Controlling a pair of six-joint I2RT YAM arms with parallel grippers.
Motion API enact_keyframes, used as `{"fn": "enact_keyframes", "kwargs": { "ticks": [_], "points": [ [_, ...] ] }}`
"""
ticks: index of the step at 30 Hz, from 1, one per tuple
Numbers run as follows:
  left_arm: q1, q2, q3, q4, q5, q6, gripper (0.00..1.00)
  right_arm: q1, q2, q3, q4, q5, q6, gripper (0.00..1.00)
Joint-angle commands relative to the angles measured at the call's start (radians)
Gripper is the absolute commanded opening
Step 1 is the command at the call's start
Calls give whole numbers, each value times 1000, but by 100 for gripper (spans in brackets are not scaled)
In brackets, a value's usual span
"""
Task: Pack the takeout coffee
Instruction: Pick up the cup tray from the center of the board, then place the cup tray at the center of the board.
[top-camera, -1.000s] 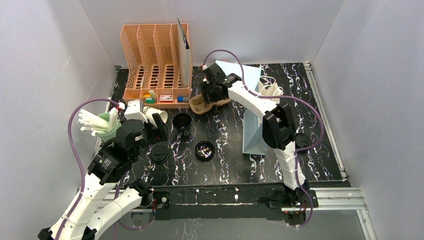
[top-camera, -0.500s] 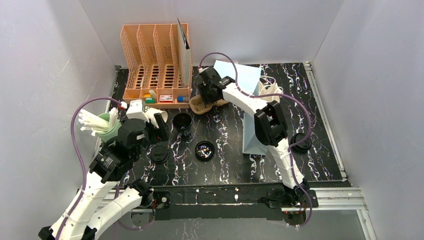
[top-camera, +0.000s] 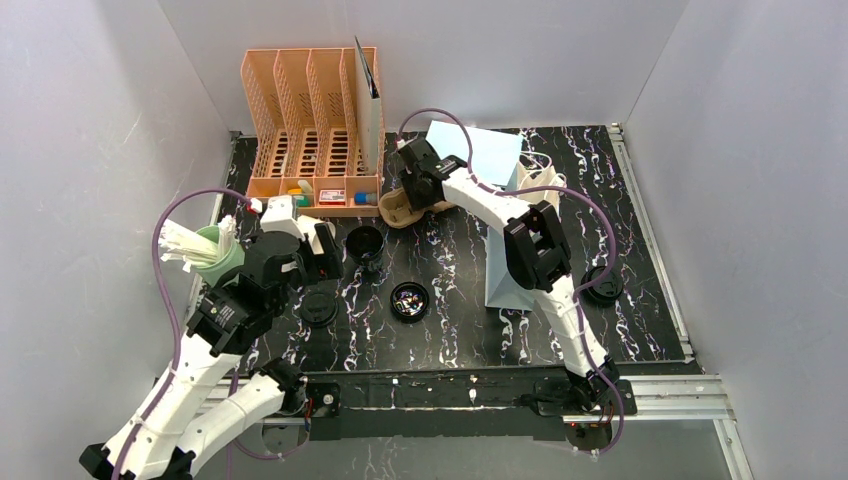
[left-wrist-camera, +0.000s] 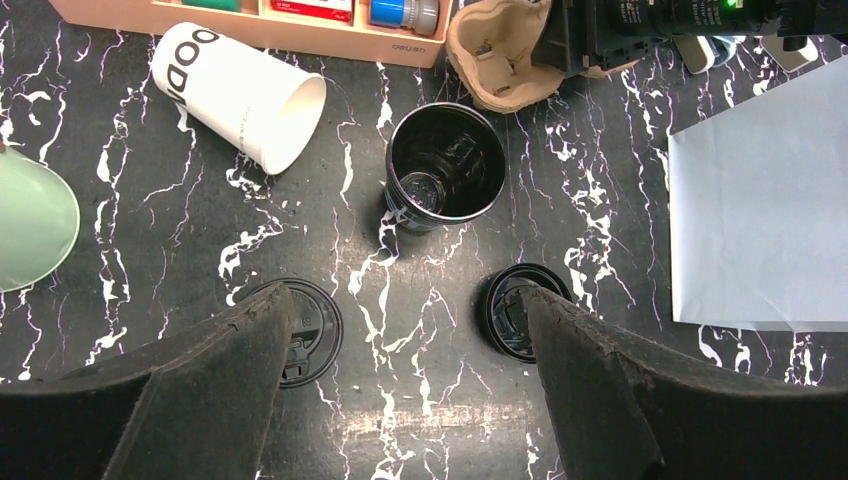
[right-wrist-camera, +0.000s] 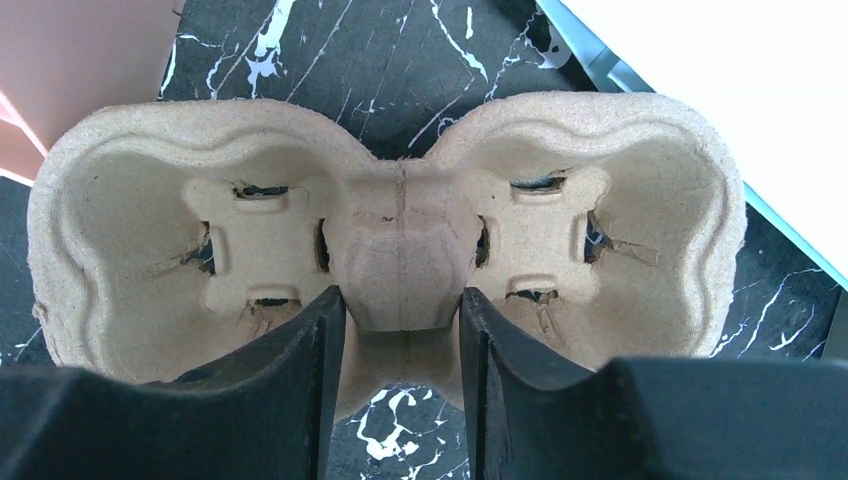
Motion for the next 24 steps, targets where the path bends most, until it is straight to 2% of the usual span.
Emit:
{"fn": "enact_keyframes", "kwargs": {
  "ticks": [1, 11, 19, 20, 24],
  "points": [
    [4, 7, -8, 16, 0, 9, 85, 1, -78, 5, 29, 24, 7, 43],
    [4, 1, -32, 29, 36, -12, 85, 10, -223, -105, 10, 29, 41, 42],
    [4, 25, -62, 62, 125, -28, 85, 38, -310, -146, -48, 23, 62, 42],
    [4, 32, -68, 70, 145, -37, 83, 38, -325, -164, -48, 21, 67, 42],
    [4, 75, -83, 116, 182, -83, 60, 39, -399, -257, -17, -10, 83, 42]
  ]
}}
